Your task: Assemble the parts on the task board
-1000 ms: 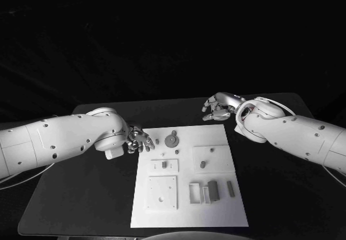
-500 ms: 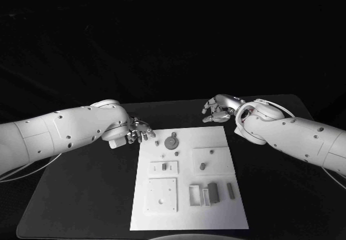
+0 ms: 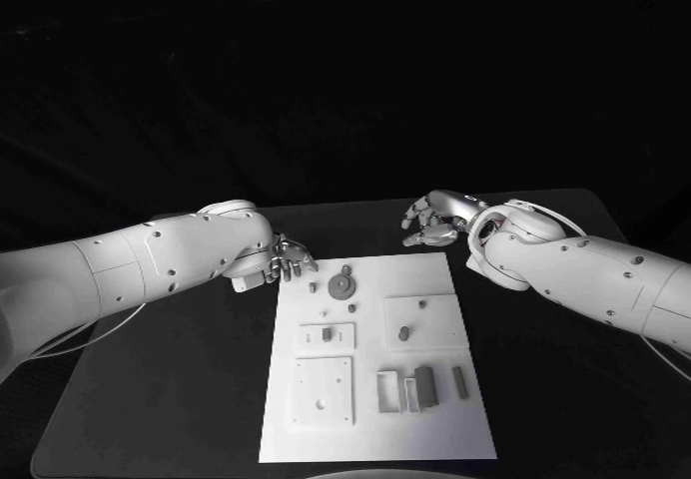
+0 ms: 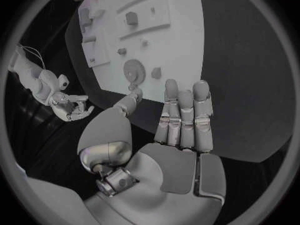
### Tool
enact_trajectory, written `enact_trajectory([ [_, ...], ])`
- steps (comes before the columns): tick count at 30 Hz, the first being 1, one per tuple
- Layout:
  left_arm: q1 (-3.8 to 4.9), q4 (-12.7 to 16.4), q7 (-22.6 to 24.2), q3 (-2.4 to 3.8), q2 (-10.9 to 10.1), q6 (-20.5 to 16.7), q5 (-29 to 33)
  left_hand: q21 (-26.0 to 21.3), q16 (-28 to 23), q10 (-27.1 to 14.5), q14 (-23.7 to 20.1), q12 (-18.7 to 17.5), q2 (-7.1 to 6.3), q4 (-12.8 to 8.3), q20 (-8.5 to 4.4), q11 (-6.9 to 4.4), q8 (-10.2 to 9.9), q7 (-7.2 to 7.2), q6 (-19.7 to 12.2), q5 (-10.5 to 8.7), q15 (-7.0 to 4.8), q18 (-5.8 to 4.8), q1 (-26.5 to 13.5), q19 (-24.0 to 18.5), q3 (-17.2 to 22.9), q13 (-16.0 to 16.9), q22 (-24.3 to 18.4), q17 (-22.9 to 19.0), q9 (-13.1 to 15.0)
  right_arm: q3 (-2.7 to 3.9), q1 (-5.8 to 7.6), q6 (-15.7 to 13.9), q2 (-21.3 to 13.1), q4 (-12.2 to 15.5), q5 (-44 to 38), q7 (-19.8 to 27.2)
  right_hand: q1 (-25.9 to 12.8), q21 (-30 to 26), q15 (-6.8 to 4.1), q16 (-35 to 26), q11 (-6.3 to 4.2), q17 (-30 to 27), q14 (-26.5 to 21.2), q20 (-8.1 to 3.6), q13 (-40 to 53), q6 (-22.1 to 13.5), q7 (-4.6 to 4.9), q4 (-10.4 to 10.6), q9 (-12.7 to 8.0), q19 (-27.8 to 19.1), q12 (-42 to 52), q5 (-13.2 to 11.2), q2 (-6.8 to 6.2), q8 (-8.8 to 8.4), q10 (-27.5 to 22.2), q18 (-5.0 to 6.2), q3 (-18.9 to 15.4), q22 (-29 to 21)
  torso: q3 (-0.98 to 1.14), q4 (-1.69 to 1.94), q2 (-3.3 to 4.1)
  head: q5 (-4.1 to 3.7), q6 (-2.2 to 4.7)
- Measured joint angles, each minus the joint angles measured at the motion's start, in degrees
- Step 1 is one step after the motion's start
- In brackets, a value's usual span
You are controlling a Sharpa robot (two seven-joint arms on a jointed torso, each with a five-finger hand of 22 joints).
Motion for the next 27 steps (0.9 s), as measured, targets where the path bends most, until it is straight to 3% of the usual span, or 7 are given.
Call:
enact_trajectory([
  [13,-1.71,-2.1,0.4,-0.06,2.4,1.7,-0.4,0.0,0.4,-0.4,-0.1,0.0,0.61,0.1,0.2,-0.4,0.5,0.32,0.2,0.0,0.09,-0.02,0.6,-0.2,-0.6,-0.1,0.2,-0.2,-0.1,0.0,0.0,0.0,0.1,0.0,0.0,0.0,0.0,0.0,0.05,0.0,0.0,0.0,-0.1,0.09,-0.1,0.0,0.02,0.0,0.0,-0.1,0.0,0.0,0.0,0.0,0.0,0.0,0.0,0.0,-0.04,0.0,-0.02,-0.15,-0.27],
  [21,-1.74,-2.7,0.7,-0.05,2.7,1.9,-0.5,0.0,0.6,-0.4,-0.1,0.2,0.91,0.0,0.21,-0.41,0.8,0.12,0.4,0.0,0.09,-0.02,0.8,-0.2,-0.8,-0.1,0.4,-0.3,-0.2,0.0,0.0,0.0,0.1,0.0,0.0,0.0,0.0,0.0,0.1,0.0,0.01,0.0,-0.1,0.1,0.0,0.0,0.03,0.0,0.0,-0.1,0.0,0.0,0.0,0.0,0.0,0.0,0.0,0.0,-0.05,0.02,-0.04,-0.27,-0.36],
  [27,-1.85,-3.2,0.7,-0.04,2.9,2.2,-0.5,0.0,1.1,-0.4,-0.1,0.8,2.22,-0.3,0.22,-0.44,1.3,-0.38,1.1,0.0,0.07,-0.01,1.1,-0.2,-1.3,-0.1,0.7,-0.4,-0.3,0.0,0.0,0.0,0.1,0.1,0.0,0.0,0.0,0.0,0.12,0.0,0.01,0.0,-0.1,0.11,0.0,0.0,0.03,0.0,0.0,-0.1,0.0,0.0,0.0,0.0,0.0,0.0,0.0,0.0,-0.01,0.03,-0.08,-0.28,-0.41],
])
